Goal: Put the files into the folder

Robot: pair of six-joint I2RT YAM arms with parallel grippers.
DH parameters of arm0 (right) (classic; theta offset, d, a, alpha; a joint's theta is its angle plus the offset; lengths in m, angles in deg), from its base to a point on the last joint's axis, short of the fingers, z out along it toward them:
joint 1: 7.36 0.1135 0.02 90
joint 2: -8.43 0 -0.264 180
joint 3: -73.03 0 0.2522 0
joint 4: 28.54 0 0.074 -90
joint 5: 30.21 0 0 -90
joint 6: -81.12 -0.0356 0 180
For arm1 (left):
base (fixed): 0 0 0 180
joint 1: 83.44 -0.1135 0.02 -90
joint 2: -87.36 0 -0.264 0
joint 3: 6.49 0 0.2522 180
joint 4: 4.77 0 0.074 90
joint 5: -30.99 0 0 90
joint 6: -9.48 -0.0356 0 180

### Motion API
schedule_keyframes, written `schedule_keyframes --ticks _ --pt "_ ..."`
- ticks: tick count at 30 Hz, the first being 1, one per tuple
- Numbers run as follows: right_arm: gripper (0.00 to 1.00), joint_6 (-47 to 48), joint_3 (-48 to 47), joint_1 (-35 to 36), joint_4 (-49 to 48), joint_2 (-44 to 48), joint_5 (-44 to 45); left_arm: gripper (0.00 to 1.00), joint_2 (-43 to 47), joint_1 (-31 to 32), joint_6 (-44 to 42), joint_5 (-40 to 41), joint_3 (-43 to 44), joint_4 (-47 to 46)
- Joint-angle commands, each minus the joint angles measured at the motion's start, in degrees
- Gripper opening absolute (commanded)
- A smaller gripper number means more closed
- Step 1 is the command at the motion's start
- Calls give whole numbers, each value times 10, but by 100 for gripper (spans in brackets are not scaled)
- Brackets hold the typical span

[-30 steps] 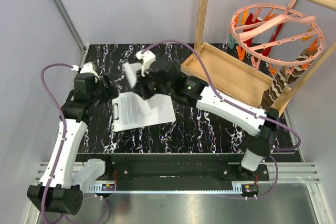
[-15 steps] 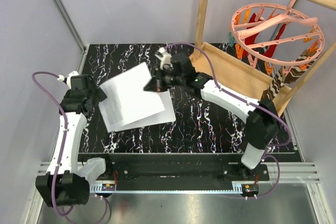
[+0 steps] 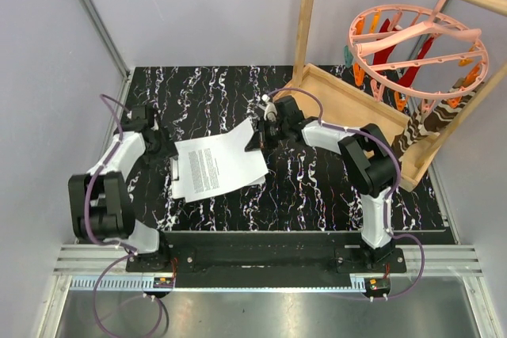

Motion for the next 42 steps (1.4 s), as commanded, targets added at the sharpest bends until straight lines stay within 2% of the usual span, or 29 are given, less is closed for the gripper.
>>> schedule_keyframes --ticks 1,3,7,13,23,27,38,42 --pt "0 44 -36 3 6 -10 -11 79 -42 -1 -36 -43 32 -29" --pt "0 54 -45 3 26 -14 -1 83 -47 -2 -44 -39 33 -29" --pt "0 61 -56 2 42 -19 2 83 -53 2 -53 -34 29 -30" --pt "0 59 -54 2 42 -14 2 70 -70 39 -55 -6 25 -31" --pt "0 48 -54 2 42 -15 -2 65 -100 58 -35 17 26 -38" --pt "0 48 -49 2 41 -12 5 56 -114 59 -47 12 40 -35" --pt "0 34 -35 -3 30 -6 3 56 -151 60 -68 32 80 4" --pt "0 32 -31 -4 25 -6 2 49 -159 61 -67 31 78 3"
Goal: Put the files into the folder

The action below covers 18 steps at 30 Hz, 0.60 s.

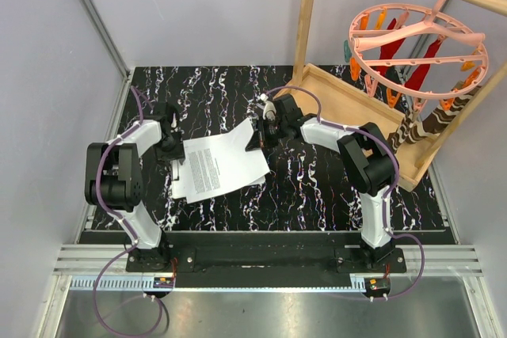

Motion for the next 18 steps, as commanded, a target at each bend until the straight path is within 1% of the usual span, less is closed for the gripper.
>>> schedule_keyframes --ticks 1,3,7,10,11,17,18 --pt "0 -5 4 -3 -21 9 -1 45 -6 3 -9 19 14 5" --pt "0 -7 4 -4 -21 8 -4 42 -5 8 -8 22 10 4" --pt "0 -12 5 -4 -25 6 -6 41 3 15 -8 37 -1 0" --pt "0 -13 5 -4 -27 4 -7 46 1 14 -7 43 -8 0" --pt "0 -14 6 -4 -27 4 -7 49 1 16 -7 47 -8 0" --pt "0 -14 10 -5 -27 7 -3 53 8 16 -8 55 -14 -2" --pt "0 -13 11 -5 -27 7 -1 56 13 16 -6 55 -15 -3"
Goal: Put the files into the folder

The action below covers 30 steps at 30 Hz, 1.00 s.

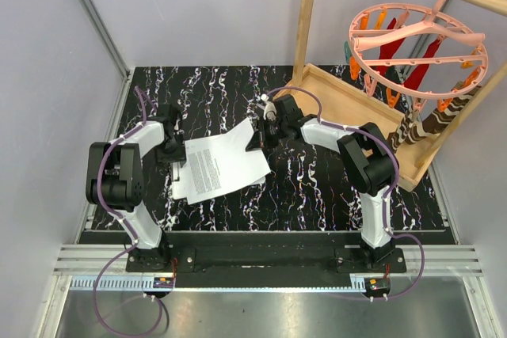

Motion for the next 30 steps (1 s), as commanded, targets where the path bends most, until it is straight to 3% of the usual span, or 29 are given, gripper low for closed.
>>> schedule_keyframes --ticks 1,4,9,20,29,30 --pt "0 -2 5 -4 -16 7 0 58 21 1 -2 23 -10 -9" --pt "0 -2 9 -5 -16 7 -1 64 27 1 -1 29 -13 -12" --pt "0 -6 10 -4 -18 4 -3 65 0 1 -6 -3 -8 -18" --pt "0 -19 5 -5 -25 1 10 37 -19 4 -1 -48 -15 -22" --pt "0 -90 28 -5 -66 -4 47 15 -14 10 11 -56 -24 -22" --pt "0 -99 32 -4 -71 -6 50 9 -14 11 12 -58 -25 -22"
